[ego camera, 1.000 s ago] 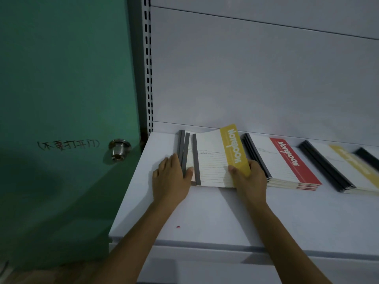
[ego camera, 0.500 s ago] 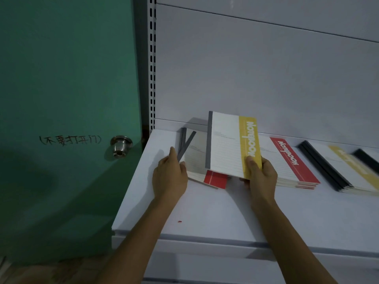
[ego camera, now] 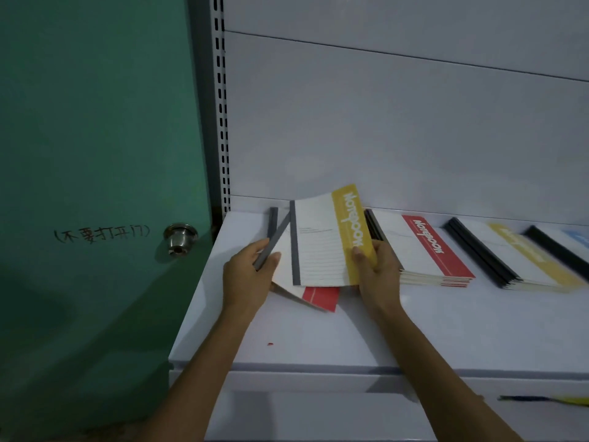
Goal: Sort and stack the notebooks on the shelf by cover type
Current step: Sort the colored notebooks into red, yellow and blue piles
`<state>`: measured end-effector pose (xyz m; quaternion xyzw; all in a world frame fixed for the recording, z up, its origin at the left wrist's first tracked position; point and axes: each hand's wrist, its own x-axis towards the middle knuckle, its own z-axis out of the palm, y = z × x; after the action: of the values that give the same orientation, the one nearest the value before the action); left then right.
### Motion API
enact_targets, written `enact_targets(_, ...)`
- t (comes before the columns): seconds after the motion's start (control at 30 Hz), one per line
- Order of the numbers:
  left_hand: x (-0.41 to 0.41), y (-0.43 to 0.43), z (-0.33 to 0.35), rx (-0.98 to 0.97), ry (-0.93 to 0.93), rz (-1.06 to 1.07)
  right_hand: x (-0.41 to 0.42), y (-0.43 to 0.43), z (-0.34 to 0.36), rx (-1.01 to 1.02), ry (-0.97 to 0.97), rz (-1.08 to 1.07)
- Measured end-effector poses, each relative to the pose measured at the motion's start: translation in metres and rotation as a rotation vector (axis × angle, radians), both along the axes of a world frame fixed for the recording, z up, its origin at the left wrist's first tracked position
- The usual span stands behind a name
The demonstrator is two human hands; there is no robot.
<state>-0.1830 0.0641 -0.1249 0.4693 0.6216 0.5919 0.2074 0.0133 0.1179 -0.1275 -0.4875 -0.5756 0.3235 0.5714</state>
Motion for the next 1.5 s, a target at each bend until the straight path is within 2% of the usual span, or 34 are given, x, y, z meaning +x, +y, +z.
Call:
enact_targets(0.07,0.002,-0.005,0.003,0.132,0.000,0.062,0.002,-0.006,0.005,0.023,0.014,0.040)
enact_targets(0.13,0.005,-0.008,0.006,0.229,-0.186,0.016,0.009,-0.012,0.013,0.040,0.061,0.056)
enact_targets(0.2,0.012,-0.007,0.013,0.162,-0.364,-0.108,0.019,-0.017,0.023,0.067,0.105,0.050)
enact_targets(0.23,0.018,-0.005,0.015,0.090,-0.358,-0.171,0.023,-0.020,0.028,0.079,0.118,0.042)
enact_targets(0.3,0.032,-0.003,0.016,0.004,-0.265,-0.236,0.034,-0.022,0.033,0.084,0.131,0.022)
enact_targets(0.37,0.045,-0.001,0.017,0.003,-0.190,-0.233,0.047,-0.024,0.034,0.080,0.147,-0.015)
enact_targets(0.67,0.100,0.012,0.017,0.092,-0.073,-0.073,0.131,-0.015,0.025,0.044,0.282,-0.247)
enact_targets(0.8,0.146,0.027,0.019,0.097,-0.076,-0.120,0.170,-0.011,0.021,0.007,0.277,-0.308)
enact_targets(0.87,0.176,0.037,0.020,0.091,-0.040,-0.129,0.195,-0.009,0.019,-0.006,0.256,-0.329)
enact_targets(1.0,0.229,0.055,0.023,0.110,0.190,-0.004,0.247,-0.001,0.024,0.006,0.202,-0.332)
enact_targets(1.1,0.251,0.074,0.023,0.092,0.239,0.055,0.282,0.015,0.028,0.010,0.187,-0.332)
enact_targets(1.3,0.264,0.098,0.002,-0.125,0.411,0.237,0.347,0.054,0.030,0.025,0.096,-0.328)
enact_targets(1.5,0.261,0.101,-0.005,-0.144,0.446,0.329,0.388,0.089,0.021,-0.041,-0.068,-0.326)
